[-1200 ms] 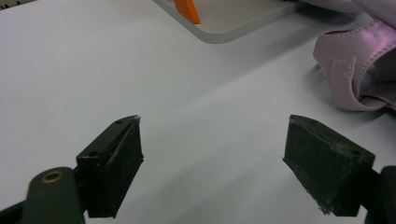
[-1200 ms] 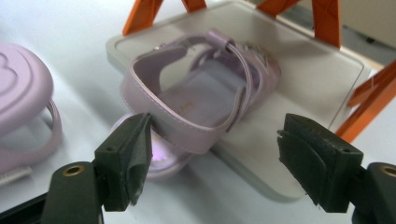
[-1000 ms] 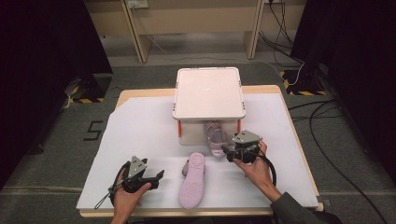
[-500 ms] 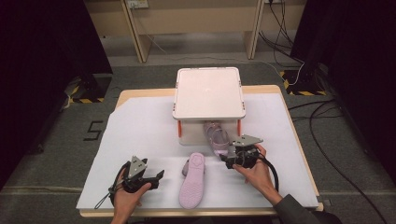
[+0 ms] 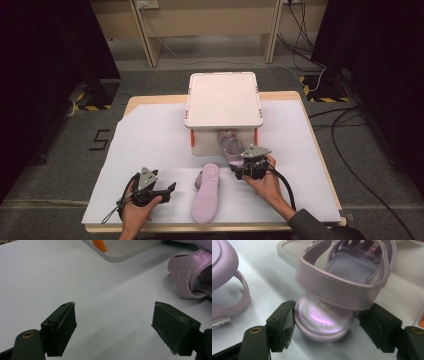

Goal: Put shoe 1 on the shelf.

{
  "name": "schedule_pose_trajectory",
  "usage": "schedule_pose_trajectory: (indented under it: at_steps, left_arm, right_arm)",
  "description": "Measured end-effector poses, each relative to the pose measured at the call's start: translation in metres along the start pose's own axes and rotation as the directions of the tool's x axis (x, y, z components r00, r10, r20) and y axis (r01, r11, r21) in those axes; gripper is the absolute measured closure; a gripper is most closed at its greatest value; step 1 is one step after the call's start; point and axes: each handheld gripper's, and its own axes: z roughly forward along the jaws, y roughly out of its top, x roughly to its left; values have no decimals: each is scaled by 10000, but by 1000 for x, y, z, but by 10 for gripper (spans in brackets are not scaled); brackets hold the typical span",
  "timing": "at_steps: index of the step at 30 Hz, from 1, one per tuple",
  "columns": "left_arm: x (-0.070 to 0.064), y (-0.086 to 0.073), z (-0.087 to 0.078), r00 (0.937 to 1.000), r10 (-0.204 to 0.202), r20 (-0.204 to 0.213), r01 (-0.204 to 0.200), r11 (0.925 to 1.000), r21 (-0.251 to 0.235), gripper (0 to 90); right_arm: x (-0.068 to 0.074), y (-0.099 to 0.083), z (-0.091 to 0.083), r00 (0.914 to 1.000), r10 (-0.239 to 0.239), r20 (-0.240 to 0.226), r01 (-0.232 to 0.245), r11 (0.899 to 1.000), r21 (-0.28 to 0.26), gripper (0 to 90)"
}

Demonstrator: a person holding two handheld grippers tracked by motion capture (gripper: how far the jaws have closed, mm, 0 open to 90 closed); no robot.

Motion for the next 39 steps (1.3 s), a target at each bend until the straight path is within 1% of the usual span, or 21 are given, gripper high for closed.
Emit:
schedule_pose_trajectory:
  at_steps: [3,6,7,8,9,10,12,13,17,18,21,24,27,28,29,30,32,33,36,38,39]
  left_arm:
    - [0,0,1,10000,-15,-3,15,10000,-8,185]
    - [-1,0,2,10000,2,2,-2,10000,13,185]
    - [-1,0,2,10000,-9,0,9,10000,18,186]
    - [-1,0,2,10000,-41,8,41,10000,11,186]
    - [0,-1,2,10000,-44,3,44,10000,24,185]
    - [0,-1,2,10000,-44,3,44,10000,24,185]
    - [0,-1,2,10000,-34,8,34,10000,21,185]
    - [0,-1,2,10000,-28,9,28,10000,14,186]
    - [0,-1,2,10000,-49,15,49,10000,20,185]
    - [0,-1,2,10000,-47,17,47,10000,25,185]
    - [-1,-1,2,10000,-37,39,37,10000,45,186]
    - [-1,-1,2,10000,-40,43,40,10000,30,185]
    - [0,-1,1,10000,-16,40,16,10000,2,185]
    - [0,-1,1,10000,-16,45,16,10000,3,185]
    - [0,-1,0,10000,-12,50,12,10000,16,185]
    - [0,-1,0,10000,-3,47,3,10000,10,185]
    - [0,-1,0,10000,-7,50,7,10000,9,186]
    - [0,0,0,10000,1,45,-2,10000,23,185]
    - [-1,0,1,10000,19,63,-19,10000,12,185]
    - [-1,0,1,10000,13,56,-13,10000,16,186]
    - [-1,0,1,10000,2,52,-2,10000,20,185]
  right_arm:
    - [-4,3,5,9990,-442,-105,442,9990,-54,302]
    - [-7,8,10,9986,-462,-272,459,9989,-129,303]
    - [-8,12,15,9989,-367,-304,361,9991,-207,304]
    - [-8,12,15,9989,-367,-304,361,9991,-207,304]
    - [-8,17,20,9989,-391,-268,385,9990,-215,303]
    - [-8,17,20,9989,-391,-268,385,9990,-215,303]
    - [-7,21,27,9982,-549,-252,542,9982,-262,303]
    - [-7,22,30,9982,-571,-201,567,9982,-199,303]
    - [-9,27,40,9992,-221,-346,215,9996,-202,301]
    - [-10,29,44,9989,-308,-346,299,9992,-263,300]
    - [-9,33,48,9988,-342,-342,332,9990,-291,298]
    - [-7,34,50,9988,-380,-300,375,9992,-168,295]
    - [-7,34,48,9987,-285,-434,282,9996,-69,294]
    - [-7,34,47,9982,-340,-497,338,9994,-44,295]
    - [-7,33,44,9971,-527,-545,529,9986,29,298]
    - [-6,33,43,9969,-525,-585,532,9985,103,306]
    - [-5,31,38,9942,-880,-613,881,9961,-12,318]
    - [-3,30,36,9945,-844,-615,850,9964,66,319]
    - [-1,30,34,9927,-1001,-680,1004,9949,17,382]
    - [0,31,36,9907,-1252,-525,1253,9921,-4,433]
    - [1,31,37,9908,-1244,-527,1248,9922,42,431]
